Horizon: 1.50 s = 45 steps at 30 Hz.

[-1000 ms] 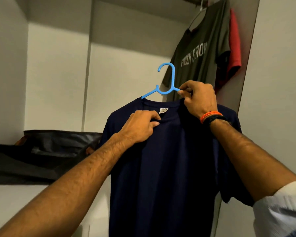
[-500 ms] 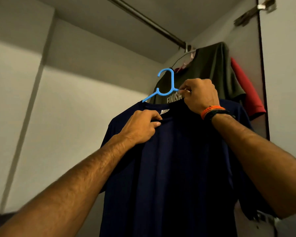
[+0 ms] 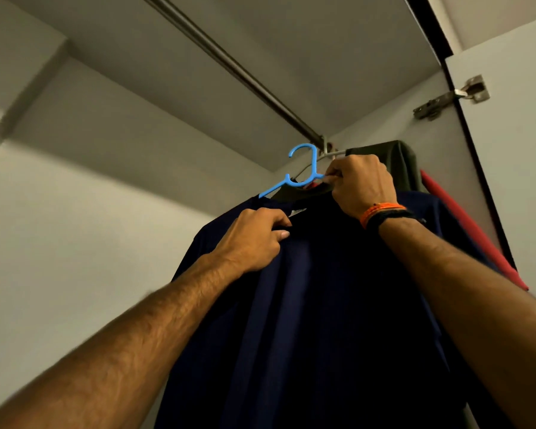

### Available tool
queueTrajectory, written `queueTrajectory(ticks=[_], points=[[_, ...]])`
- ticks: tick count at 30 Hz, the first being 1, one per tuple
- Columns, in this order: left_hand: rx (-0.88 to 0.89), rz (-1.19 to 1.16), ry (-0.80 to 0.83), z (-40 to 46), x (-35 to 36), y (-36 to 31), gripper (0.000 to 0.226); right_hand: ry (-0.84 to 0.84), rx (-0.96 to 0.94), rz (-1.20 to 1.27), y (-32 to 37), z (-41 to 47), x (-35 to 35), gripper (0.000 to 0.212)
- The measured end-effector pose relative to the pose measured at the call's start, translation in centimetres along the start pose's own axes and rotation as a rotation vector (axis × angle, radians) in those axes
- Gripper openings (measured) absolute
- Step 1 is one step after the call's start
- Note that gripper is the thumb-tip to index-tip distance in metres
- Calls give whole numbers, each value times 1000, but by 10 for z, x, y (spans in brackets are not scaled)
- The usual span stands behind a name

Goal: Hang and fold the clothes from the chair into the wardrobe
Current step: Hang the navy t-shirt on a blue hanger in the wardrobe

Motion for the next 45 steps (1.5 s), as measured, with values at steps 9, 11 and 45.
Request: queueTrajectory(ticks=[9, 11, 45], points=[[69, -16, -70, 43, 12, -3, 18, -40, -48, -38, -12, 43, 19, 13], [82, -20, -72, 48, 14, -3, 18, -49, -54, -47, -16, 48, 23, 14], [47, -56, -61, 138, 92, 34, 22, -55, -203, -128, -62, 106, 112, 21]])
Point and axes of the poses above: each hand's wrist, its own z-axis towards the middle knuckle, its own x-axis out of the palm, y = z × x, the point moved 2 cm from there along z, towards the middle knuckle, and after that the axes turned 15 degrees about -y, right-handed, at the moved point
